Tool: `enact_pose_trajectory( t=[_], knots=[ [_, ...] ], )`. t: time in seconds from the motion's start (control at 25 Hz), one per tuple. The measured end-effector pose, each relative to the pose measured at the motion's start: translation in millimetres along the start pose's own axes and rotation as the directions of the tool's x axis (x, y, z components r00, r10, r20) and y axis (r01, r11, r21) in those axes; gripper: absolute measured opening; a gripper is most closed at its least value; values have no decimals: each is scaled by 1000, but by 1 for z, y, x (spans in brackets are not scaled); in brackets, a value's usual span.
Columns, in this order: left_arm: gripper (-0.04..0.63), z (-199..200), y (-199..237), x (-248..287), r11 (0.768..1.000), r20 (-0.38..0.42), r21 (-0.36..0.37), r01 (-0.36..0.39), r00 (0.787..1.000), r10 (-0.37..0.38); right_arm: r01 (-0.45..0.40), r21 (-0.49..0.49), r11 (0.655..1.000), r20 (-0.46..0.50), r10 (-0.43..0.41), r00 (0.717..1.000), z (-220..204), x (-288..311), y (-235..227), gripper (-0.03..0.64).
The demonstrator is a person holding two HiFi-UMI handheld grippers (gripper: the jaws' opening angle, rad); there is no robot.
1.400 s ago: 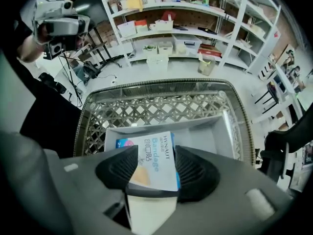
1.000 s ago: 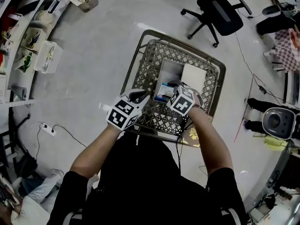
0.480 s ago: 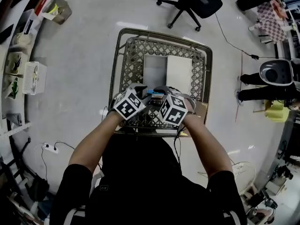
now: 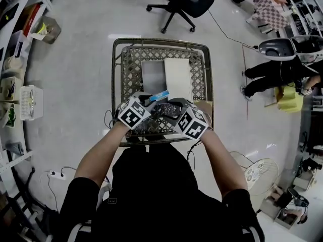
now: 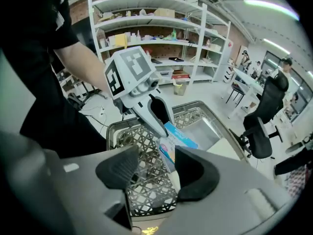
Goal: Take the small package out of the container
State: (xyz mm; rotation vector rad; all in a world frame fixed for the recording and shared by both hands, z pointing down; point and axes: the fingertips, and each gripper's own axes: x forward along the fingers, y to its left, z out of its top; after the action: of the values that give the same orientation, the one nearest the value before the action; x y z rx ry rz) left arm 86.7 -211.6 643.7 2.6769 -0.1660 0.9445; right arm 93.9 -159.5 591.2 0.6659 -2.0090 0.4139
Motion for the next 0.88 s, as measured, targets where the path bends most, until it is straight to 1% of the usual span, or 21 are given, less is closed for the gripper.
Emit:
enact_pose_trajectory(
  t=[0.12,0.24,0.32,0.4,0.52,0.6,0.68,0.76,0.88],
  knots=[
    [97,23,-1,-19,1000,74,-9,-24,997,25,36,56,998,55,-39,998,3,-24,-4,242],
    [97,36,0,-48,997,118,-34,-63,991,66,55,98,994,122,-67,990,15,-38,-7,224],
    [97,45,1,-66,994,150,-54,-91,984,99,63,127,990,184,-86,979,26,-48,-12,207],
    [97,54,1,-86,989,182,-77,-124,974,136,65,166,984,257,-107,960,40,-62,-17,192],
    [97,68,2,-114,977,222,-112,-184,953,205,66,244,968,374,-156,914,55,-86,-27,183],
    [95,77,0,-129,966,246,-139,-220,937,249,47,307,951,457,-190,869,56,-105,-36,181],
    [97,88,-1,-144,953,263,-158,-257,920,291,17,350,937,533,-214,819,55,-126,-44,161],
    [97,98,-3,-160,939,281,-174,-295,899,335,7,356,934,582,-227,781,53,-146,-48,144],
    [97,110,-16,-181,915,308,-214,-342,865,395,19,354,935,626,-252,738,41,-179,-46,135]
  ],
)
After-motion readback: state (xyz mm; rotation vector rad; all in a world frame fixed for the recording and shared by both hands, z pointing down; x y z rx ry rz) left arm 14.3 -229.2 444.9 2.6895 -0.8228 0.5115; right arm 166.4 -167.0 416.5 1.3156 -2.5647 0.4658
